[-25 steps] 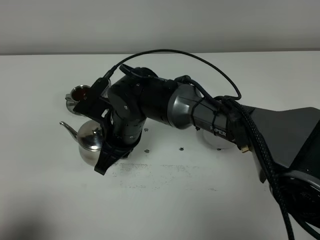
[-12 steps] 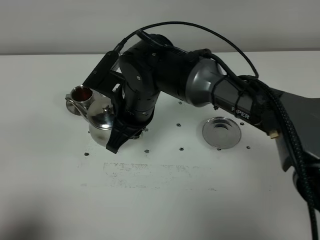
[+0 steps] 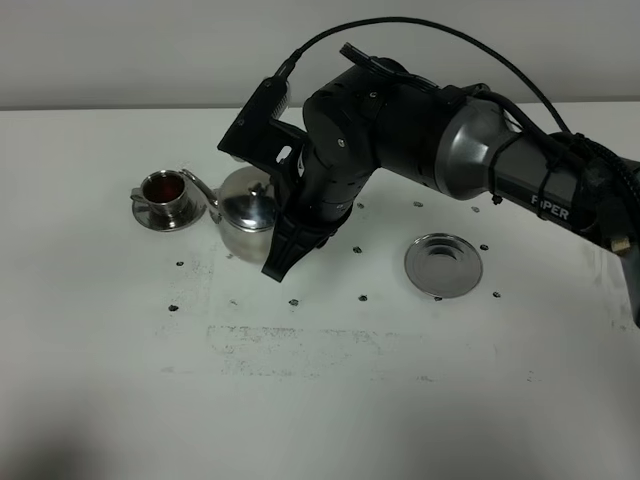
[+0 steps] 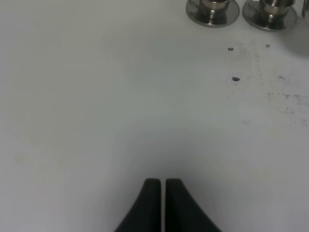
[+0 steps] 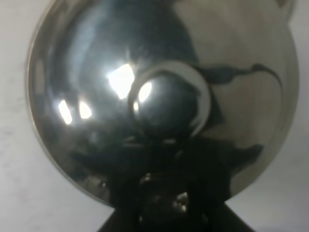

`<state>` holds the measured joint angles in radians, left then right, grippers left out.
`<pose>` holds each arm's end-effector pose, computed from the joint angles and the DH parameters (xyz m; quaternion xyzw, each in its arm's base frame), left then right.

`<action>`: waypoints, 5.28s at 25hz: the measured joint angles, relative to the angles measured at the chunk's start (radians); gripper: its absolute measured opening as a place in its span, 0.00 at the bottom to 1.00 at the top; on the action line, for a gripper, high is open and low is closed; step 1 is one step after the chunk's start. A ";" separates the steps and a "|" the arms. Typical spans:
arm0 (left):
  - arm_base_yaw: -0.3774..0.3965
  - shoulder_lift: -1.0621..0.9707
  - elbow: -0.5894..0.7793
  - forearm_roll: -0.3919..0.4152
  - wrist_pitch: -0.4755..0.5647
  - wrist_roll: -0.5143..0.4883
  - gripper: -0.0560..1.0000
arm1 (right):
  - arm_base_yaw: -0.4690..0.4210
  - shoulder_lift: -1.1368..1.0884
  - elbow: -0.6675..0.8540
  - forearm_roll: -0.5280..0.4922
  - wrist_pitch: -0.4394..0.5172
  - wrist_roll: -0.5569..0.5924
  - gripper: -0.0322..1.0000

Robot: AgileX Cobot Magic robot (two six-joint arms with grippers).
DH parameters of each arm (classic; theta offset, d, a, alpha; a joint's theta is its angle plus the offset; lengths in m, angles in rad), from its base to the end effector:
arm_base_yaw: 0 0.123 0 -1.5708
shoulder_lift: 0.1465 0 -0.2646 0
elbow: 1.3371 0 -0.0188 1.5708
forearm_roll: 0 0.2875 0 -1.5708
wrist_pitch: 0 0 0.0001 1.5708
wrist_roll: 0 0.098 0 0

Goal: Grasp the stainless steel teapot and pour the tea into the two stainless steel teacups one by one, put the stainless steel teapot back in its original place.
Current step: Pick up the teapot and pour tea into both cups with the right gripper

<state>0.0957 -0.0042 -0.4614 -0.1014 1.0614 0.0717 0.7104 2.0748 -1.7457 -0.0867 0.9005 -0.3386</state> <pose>0.0588 -0.0031 0.2800 -0.0092 0.8611 -0.0082 0.5083 0.3717 0.3110 0.1940 -0.5054 0.8354 0.0010 0.2159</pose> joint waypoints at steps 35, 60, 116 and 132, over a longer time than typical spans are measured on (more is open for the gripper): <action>0.000 0.000 0.000 0.000 0.000 0.000 0.11 | -0.160 0.168 -0.096 -0.291 -0.364 -0.586 0.20; 0.000 0.000 0.000 0.000 0.000 0.000 0.11 | -0.160 0.242 -0.100 -0.559 -0.468 -0.619 0.20; 0.000 0.000 0.000 0.000 0.000 0.000 0.11 | -0.146 0.260 -0.100 -1.006 -0.573 -0.533 0.20; 0.000 0.000 0.000 0.000 0.000 0.000 0.11 | -0.146 0.260 -0.100 -1.011 -0.576 -0.534 0.20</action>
<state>0.0957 -0.0042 -0.4614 -0.1014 1.0614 0.0717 0.5644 2.3347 -1.8458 -1.0974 0.3241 -0.8731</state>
